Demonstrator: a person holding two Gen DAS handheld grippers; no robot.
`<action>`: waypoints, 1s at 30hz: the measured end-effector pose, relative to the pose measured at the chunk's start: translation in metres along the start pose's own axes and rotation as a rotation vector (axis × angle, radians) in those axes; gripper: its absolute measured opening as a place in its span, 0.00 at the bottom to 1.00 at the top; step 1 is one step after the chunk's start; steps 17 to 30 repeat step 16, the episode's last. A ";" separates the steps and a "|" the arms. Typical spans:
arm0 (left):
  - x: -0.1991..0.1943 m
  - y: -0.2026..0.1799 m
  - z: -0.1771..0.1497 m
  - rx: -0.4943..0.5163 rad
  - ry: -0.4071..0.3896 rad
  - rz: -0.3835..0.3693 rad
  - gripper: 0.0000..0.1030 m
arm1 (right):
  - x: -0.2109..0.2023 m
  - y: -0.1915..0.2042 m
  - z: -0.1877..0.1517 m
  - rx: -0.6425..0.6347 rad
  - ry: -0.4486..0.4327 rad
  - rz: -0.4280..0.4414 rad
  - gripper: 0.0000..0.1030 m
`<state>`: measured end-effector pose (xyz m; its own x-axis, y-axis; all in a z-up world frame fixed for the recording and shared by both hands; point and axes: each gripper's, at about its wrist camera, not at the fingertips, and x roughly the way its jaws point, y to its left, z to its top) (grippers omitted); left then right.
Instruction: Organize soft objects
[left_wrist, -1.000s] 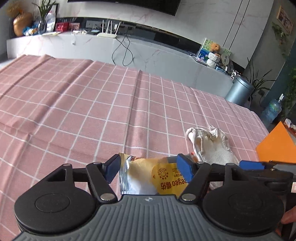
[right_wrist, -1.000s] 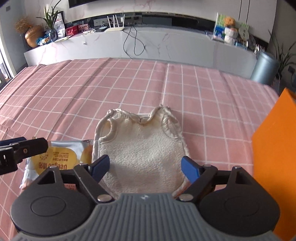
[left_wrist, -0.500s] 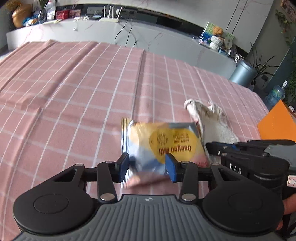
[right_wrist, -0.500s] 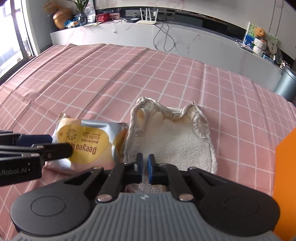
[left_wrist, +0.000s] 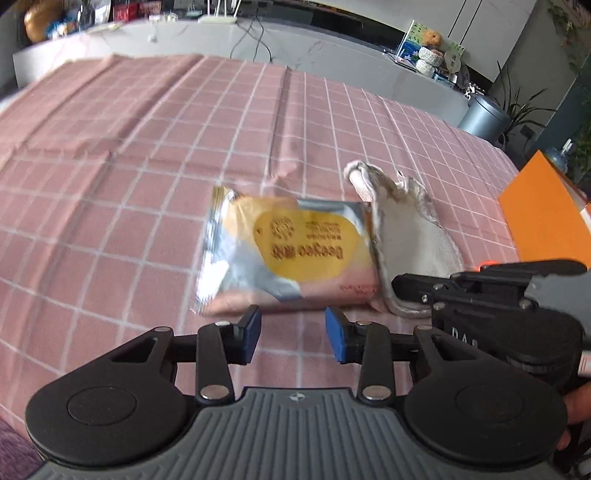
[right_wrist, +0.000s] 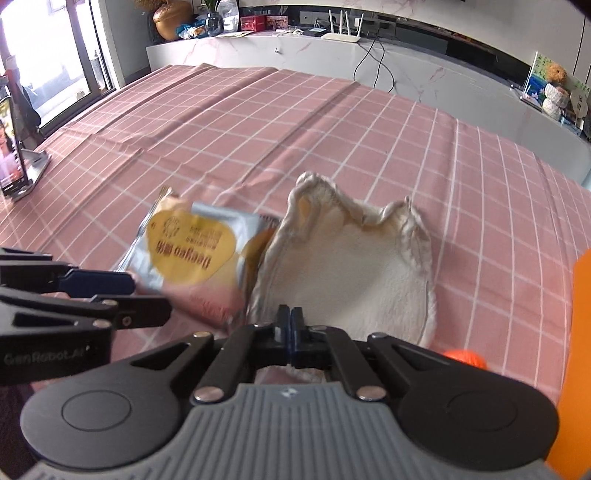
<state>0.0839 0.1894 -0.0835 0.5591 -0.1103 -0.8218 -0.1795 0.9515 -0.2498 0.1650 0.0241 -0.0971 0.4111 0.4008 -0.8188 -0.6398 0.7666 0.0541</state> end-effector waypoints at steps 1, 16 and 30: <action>0.002 0.000 -0.002 -0.007 0.003 -0.014 0.43 | -0.004 0.001 -0.004 -0.002 0.004 0.011 0.00; -0.019 -0.006 0.010 0.137 -0.102 -0.002 0.54 | -0.026 -0.023 0.002 0.126 -0.086 -0.035 0.50; -0.019 -0.006 0.010 0.137 -0.102 -0.002 0.54 | -0.026 -0.023 0.002 0.126 -0.086 -0.035 0.50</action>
